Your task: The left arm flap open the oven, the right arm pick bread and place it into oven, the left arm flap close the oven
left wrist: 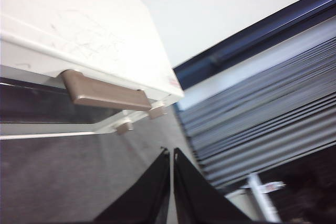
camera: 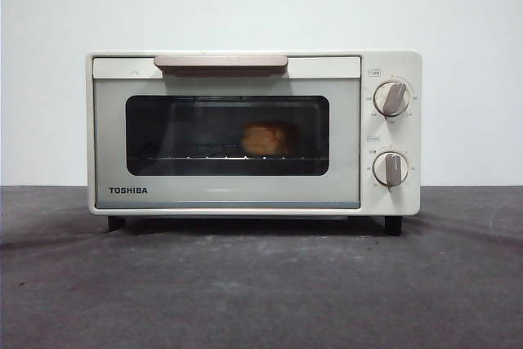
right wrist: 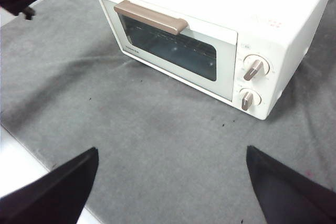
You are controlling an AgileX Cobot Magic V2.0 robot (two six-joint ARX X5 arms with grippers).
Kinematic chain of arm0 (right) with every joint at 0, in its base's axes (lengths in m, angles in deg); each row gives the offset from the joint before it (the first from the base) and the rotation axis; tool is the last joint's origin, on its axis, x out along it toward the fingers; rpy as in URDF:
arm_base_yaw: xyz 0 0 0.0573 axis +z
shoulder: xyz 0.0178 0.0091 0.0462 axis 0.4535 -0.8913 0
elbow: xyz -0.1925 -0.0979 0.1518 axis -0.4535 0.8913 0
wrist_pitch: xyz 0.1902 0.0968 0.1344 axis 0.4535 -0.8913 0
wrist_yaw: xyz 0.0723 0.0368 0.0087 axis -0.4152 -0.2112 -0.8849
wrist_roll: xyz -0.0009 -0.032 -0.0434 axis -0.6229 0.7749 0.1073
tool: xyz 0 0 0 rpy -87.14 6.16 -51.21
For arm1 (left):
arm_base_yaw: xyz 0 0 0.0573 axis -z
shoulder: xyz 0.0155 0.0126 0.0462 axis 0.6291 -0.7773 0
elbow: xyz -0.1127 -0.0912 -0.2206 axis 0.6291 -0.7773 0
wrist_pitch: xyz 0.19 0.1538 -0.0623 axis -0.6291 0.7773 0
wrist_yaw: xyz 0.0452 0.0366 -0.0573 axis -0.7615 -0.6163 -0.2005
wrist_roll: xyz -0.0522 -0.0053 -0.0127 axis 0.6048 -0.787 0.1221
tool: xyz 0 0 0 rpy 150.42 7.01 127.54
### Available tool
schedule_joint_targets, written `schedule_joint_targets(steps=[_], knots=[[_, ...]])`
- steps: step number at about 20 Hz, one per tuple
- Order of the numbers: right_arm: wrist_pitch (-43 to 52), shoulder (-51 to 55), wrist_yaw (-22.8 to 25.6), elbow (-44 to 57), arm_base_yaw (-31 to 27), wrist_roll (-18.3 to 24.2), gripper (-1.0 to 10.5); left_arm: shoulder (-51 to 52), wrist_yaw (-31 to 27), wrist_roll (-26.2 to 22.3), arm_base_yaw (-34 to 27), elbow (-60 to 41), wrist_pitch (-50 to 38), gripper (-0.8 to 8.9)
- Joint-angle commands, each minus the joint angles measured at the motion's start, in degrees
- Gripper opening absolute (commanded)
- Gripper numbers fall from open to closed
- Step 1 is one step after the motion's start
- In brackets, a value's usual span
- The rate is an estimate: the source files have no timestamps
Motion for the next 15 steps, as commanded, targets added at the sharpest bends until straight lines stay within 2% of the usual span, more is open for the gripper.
schedule_joint_targets(steps=[1,4,7,15], knots=[[1.5,-0.2,-0.1,-0.8,0.3,0.0,4.5,4.9,-4.1,-17.1,0.0,2.9,10.9,0.16],[2.4,-0.2,-0.1,-0.8,0.3,0.1,4.5,11.2,-11.1,-27.0,0.3,4.9,20.7,0.16],[3.3,-0.2,-0.1,-0.8,0.3,0.6,4.5,17.1,-15.5,-33.7,0.7,6.1,26.2,0.16],[7.2,-0.2,-0.2,-0.8,0.3,1.1,4.5,25.8,-16.6,-34.3,0.7,6.1,30.6,0.19]])
